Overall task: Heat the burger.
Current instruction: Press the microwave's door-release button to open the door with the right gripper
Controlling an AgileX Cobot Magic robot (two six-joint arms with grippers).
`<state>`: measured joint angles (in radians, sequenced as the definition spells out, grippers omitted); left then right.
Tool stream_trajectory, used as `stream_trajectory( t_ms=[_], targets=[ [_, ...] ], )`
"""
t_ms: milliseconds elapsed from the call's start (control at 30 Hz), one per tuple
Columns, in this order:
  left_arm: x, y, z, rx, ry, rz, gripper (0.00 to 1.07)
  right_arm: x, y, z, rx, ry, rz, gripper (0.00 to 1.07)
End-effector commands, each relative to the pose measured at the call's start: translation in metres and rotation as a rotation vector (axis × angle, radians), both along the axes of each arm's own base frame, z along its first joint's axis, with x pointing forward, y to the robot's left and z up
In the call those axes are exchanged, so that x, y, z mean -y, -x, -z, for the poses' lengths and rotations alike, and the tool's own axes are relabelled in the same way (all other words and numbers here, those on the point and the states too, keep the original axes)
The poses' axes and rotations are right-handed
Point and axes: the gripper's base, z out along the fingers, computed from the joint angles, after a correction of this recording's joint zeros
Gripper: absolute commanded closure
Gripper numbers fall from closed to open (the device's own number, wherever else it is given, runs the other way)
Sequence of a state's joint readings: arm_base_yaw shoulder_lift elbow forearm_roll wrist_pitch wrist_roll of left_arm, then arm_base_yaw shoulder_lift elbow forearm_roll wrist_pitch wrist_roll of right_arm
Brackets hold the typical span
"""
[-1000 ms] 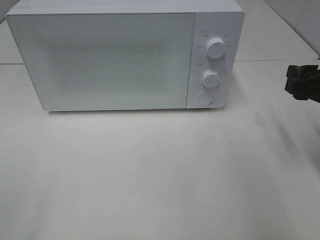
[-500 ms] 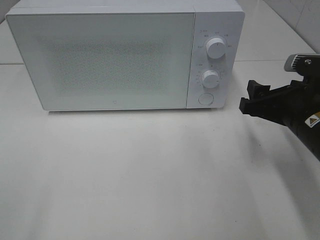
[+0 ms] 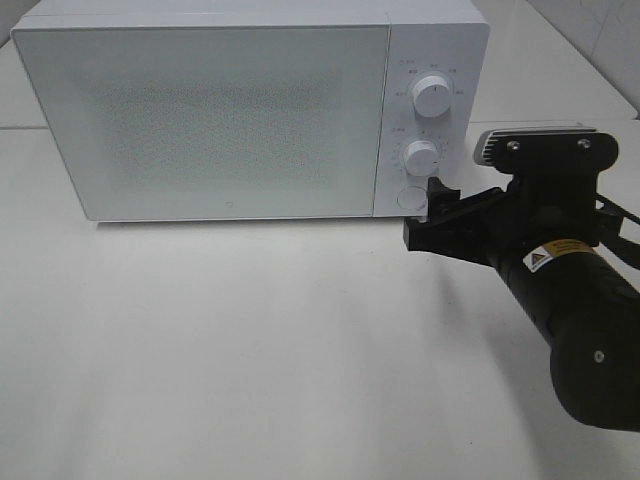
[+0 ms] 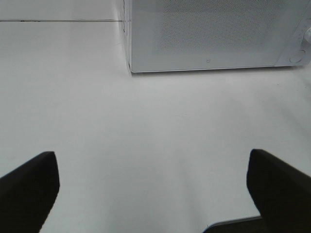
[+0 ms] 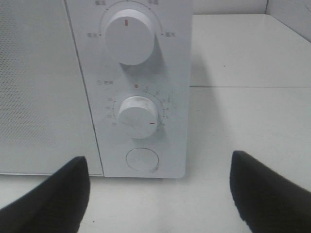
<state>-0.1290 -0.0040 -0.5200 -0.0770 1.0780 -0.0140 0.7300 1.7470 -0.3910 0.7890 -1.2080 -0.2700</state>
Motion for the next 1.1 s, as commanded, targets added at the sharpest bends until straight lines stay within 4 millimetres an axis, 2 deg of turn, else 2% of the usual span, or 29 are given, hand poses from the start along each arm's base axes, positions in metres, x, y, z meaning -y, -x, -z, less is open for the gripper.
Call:
stream_trajectory(
  t_ms=[33,300,367,400,467,500,533,567,600,633,667,700,733,767,833,867,900,933,967,1000,1067,1100],
  targets=[
    [0.0,0.002,0.0,0.025,0.011,0.0,0.09,-0.013,-0.002,-0.003,0.04,0.019,-0.028,0.33],
    [0.0,0.002,0.0,0.025,0.011,0.0,0.09,-0.018,0.0,0.0,0.023,-0.067,-0.027,0.33],
    [0.0,0.002,0.0,0.025,0.011,0.0,0.09,-0.018,0.0,0.0,0.018,-0.185,-0.001,0.35],
    [0.0,0.002,0.0,0.025,0.011,0.0,0.09,-0.018,0.0,0.0,0.018,-0.185,-0.001,0.35],
    [0.0,0.002,0.0,0.025,0.011,0.0,0.09,-0.018,0.0,0.0,0.01,-0.382,0.045,0.39],
    [0.0,0.002,0.0,0.025,0.011,0.0,0.09,-0.018,0.0,0.0,0.01,-0.382,0.045,0.39],
    [0.0,0.002,0.0,0.025,0.011,0.0,0.09,-0.018,0.0,0.0,0.004,-0.524,0.078,0.43],
    [0.0,0.002,0.0,0.025,0.011,0.0,0.09,-0.018,0.0,0.0,0.004,-0.524,0.078,0.43],
    [0.0,0.002,0.0,0.025,0.011,0.0,0.09,-0.018,0.0,0.0,-0.003,-0.674,0.114,0.45],
    [0.0,0.002,0.0,0.025,0.011,0.0,0.09,-0.018,0.0,0.0,-0.005,-0.733,0.128,0.5],
    [0.0,0.002,0.0,0.025,0.011,0.0,0.09,-0.018,0.0,0.0,-0.005,-0.733,0.128,0.5],
    [0.0,0.002,0.0,0.025,0.011,0.0,0.09,-0.018,0.0,0.0,-0.012,-0.872,0.162,0.56],
    [0.0,0.002,0.0,0.025,0.011,0.0,0.09,-0.018,0.0,0.0,-0.016,-0.935,0.178,0.6],
    [0.0,0.002,0.0,0.025,0.011,0.0,0.09,-0.018,0.0,0.0,-0.016,-0.935,0.178,0.6],
    [0.0,0.002,0.0,0.025,0.011,0.0,0.09,-0.018,0.0,0.004,-0.031,-1.083,0.223,0.7],
    [0.0,0.002,0.0,0.025,0.011,0.0,0.09,-0.018,0.0,0.004,-0.031,-1.083,0.223,0.7],
    [0.0,0.002,0.0,0.025,0.011,0.0,0.09,-0.019,0.0,0.007,-0.043,-1.178,0.253,0.78],
    [0.0,0.002,0.0,0.025,0.011,0.0,0.09,-0.019,0.0,0.008,-0.051,-1.233,0.27,0.82],
    [0.0,0.002,0.0,0.025,0.011,0.0,0.09,-0.019,0.0,0.008,-0.051,-1.233,0.27,0.82],
    [0.0,0.002,0.0,0.025,0.011,0.0,0.09,-0.018,0.0,0.01,-0.069,-1.327,0.31,0.89],
    [0.0,0.002,0.0,0.025,0.011,0.0,0.09,-0.018,0.0,0.01,-0.073,-1.356,0.324,0.93],
    [0.0,0.002,0.0,0.025,0.011,0.0,0.09,-0.017,0.0,0.011,-0.067,-1.406,0.352,0.99]
  ],
)
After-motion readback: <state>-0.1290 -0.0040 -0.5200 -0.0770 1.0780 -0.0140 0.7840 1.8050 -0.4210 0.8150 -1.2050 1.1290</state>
